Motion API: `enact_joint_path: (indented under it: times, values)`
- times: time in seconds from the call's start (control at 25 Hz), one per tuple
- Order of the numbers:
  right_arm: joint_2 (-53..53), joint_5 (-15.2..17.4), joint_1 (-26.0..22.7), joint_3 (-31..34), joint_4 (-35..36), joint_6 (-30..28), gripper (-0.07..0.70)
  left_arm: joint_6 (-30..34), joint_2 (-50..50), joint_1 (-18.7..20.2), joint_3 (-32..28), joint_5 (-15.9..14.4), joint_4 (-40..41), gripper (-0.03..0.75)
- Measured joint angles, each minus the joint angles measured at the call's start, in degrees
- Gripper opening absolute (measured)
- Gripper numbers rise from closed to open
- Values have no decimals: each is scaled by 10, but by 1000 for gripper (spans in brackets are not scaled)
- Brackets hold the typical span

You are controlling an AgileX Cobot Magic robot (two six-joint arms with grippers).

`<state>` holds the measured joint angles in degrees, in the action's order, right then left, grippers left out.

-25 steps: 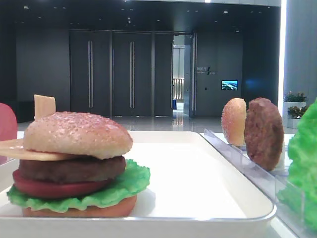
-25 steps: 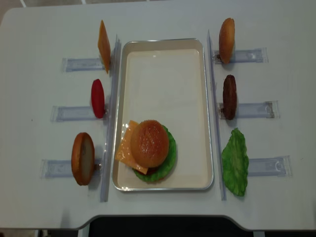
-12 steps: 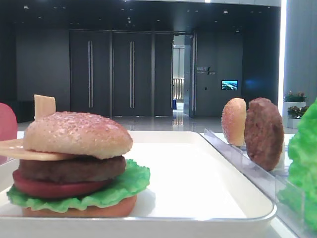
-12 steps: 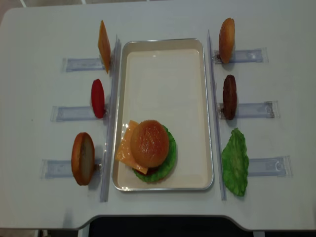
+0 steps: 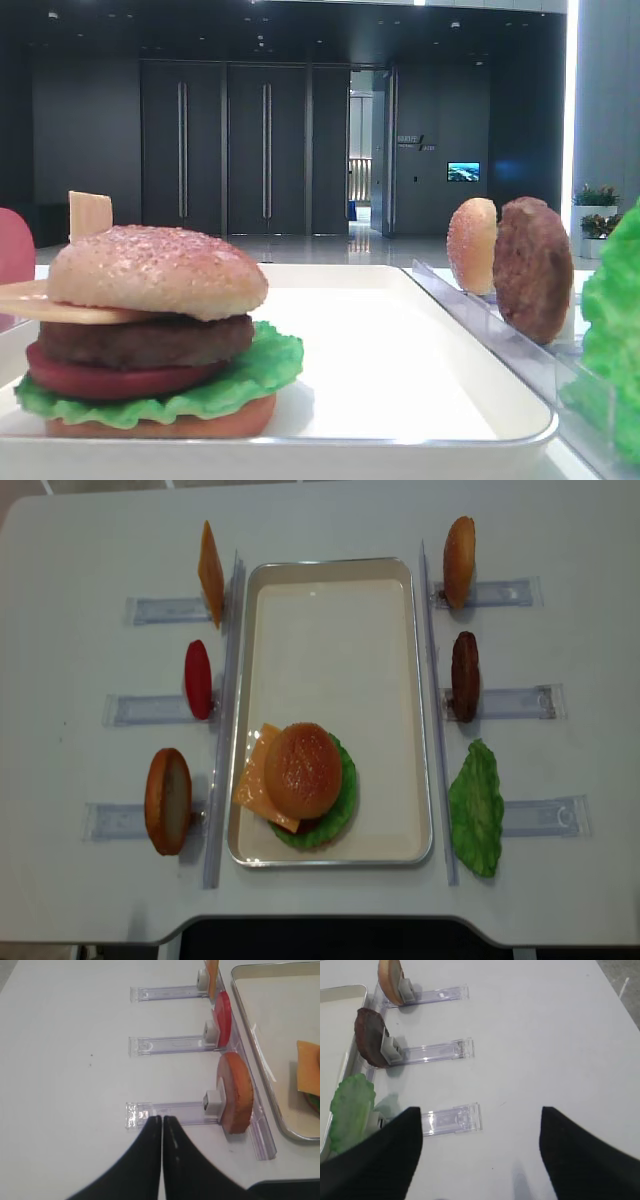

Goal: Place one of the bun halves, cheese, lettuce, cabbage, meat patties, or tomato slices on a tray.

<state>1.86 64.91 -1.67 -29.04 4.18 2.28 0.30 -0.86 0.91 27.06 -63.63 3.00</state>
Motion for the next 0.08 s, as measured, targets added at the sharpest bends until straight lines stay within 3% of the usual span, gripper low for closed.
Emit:
enact_joint_path:
  times: [0.08]
  values:
    - [0,0,0,0,0,0,475,0,0,0,0,0,0,0]
